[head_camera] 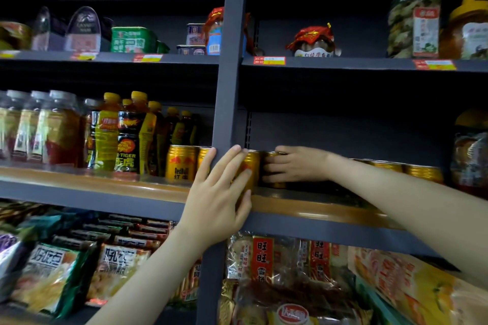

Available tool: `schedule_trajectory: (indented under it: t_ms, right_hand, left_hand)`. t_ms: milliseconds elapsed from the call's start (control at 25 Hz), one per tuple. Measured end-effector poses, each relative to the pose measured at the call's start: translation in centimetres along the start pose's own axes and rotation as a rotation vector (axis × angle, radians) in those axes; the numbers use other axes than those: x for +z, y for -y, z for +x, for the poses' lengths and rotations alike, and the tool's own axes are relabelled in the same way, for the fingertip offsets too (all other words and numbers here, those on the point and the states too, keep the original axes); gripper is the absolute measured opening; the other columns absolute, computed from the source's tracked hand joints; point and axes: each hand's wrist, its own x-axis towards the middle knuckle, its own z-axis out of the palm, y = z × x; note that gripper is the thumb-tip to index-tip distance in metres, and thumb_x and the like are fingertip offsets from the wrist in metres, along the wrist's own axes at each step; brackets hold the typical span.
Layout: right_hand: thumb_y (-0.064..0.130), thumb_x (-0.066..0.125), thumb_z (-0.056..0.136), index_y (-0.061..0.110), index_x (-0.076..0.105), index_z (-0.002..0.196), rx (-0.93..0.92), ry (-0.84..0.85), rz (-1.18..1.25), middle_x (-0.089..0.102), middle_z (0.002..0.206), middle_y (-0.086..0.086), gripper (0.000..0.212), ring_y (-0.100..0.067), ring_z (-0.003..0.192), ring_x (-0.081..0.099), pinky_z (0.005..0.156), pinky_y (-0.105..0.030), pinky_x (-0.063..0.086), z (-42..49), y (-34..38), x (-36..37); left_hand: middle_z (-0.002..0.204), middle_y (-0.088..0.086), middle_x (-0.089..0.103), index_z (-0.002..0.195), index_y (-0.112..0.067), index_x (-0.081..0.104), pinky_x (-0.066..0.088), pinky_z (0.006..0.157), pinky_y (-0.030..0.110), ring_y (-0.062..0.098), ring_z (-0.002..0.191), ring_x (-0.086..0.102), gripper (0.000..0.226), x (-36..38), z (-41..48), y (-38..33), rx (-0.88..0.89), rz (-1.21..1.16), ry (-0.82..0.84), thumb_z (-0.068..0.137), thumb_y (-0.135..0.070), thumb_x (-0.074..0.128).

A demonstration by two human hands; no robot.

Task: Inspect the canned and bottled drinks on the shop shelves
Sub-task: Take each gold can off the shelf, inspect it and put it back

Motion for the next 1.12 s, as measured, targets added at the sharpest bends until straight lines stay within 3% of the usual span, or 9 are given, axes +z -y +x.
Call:
schedule_trajectory:
  t_ms: [240,360,440,560,680,800,880,1000,1120]
  right_hand:
    - [0.010,0.078,0.070,0.020,0.056,0.120,0.091,0.040,-0.074,0.065,0.115,-0.013,0.056,-0.030,0.109,0.060,0.088,-0.041,0.047,-1.0,0.5,-1.2]
    - [0.000,0.051,0.085,0.016,0.048,0.117,0.231,-0.092,-0.012,0.065,0.113,-0.015,0.036,-0.033,0.106,0.063,0.084,-0.042,0.049,-3.7,-0.3,-2.8]
    - [0.001,0.034,0.091,0.016,0.048,0.120,0.354,-0.164,-0.005,0.064,0.116,-0.015,0.036,-0.033,0.110,0.061,0.087,-0.041,0.044,-5.8,-0.7,-4.7]
    - [0.007,0.036,0.094,0.017,0.048,0.129,0.448,-0.296,-0.041,0.059,0.126,-0.016,0.038,-0.033,0.120,0.053,0.092,-0.041,0.033,-8.5,-0.4,-7.9]
    - [0.014,0.044,0.099,0.019,0.047,0.132,0.451,-0.396,-0.021,0.055,0.132,-0.013,0.033,-0.030,0.126,0.047,0.094,-0.040,0.030,-10.3,1.5,-11.7]
    - [0.011,0.051,0.098,0.021,0.041,0.139,0.414,-0.428,0.097,0.050,0.141,-0.009,0.043,-0.025,0.134,0.043,0.102,-0.039,0.030,-11.5,5.7,-14.7]
    - [0.001,0.058,0.089,0.026,0.023,0.149,0.539,-0.371,0.452,0.031,0.153,-0.005,0.074,-0.020,0.144,0.026,0.112,-0.043,0.024,-12.3,10.5,-16.0]
    - [0.013,0.070,0.081,0.048,-0.005,0.147,0.856,-0.328,1.516,0.006,0.160,0.011,0.106,-0.008,0.148,0.009,0.118,-0.044,0.022,-12.8,19.3,-18.5]
    - [0.030,0.075,0.074,0.050,0.010,0.144,1.088,-0.370,2.327,0.039,0.143,0.025,0.098,0.000,0.132,0.041,0.101,-0.023,0.044,-10.8,26.9,-21.0]
  left_hand:
    - [0.138,0.013,0.054,0.108,-0.008,0.070,0.011,0.120,0.045,0.024,0.141,0.030,0.038,-0.1,0.0,-0.1,0.005,-0.003,-0.009,0.091,-0.030,0.044]
    - [0.136,0.013,0.056,0.110,-0.007,0.069,0.016,0.119,0.048,0.025,0.140,0.032,0.040,-0.2,0.0,-0.2,0.013,0.014,0.005,0.092,-0.031,0.043]
    - [0.133,0.014,0.058,0.111,-0.005,0.068,0.020,0.118,0.048,0.026,0.137,0.037,0.043,-0.5,0.5,-1.0,-0.036,-0.010,-0.018,0.094,-0.034,0.044]
    - [0.135,0.009,0.055,0.122,-0.007,0.059,0.024,0.115,0.033,0.019,0.133,0.039,0.052,-2.7,2.2,-4.6,-0.303,-0.342,-0.080,0.092,-0.048,0.050]
    - [0.132,-0.009,0.049,0.138,-0.021,0.038,0.038,0.099,0.016,0.000,0.121,0.042,0.074,-6.0,4.2,-8.2,-0.581,-0.862,0.190,0.080,-0.057,0.065]
    - [0.103,-0.020,0.062,0.119,-0.034,0.045,0.051,0.077,0.013,-0.006,0.093,0.061,0.056,-7.9,2.6,-9.6,-0.548,-0.979,0.405,0.073,-0.051,0.073]
    - [0.098,-0.018,0.066,0.116,-0.037,0.048,0.053,0.078,0.017,-0.006,0.089,0.062,0.056,-8.6,-1.1,-10.6,-0.576,-1.071,0.550,0.070,-0.056,0.075]
    - [0.101,-0.020,0.069,0.117,-0.041,0.052,0.054,0.084,0.021,-0.004,0.094,0.065,0.065,-9.3,-8.4,-13.3,-0.744,-1.254,0.726,0.061,-0.058,0.079]
    - [0.107,-0.026,0.066,0.116,-0.043,0.050,0.052,0.085,0.018,-0.004,0.099,0.064,0.060,-9.2,-13.9,-15.9,-0.854,-1.339,0.783,0.065,-0.038,0.082]
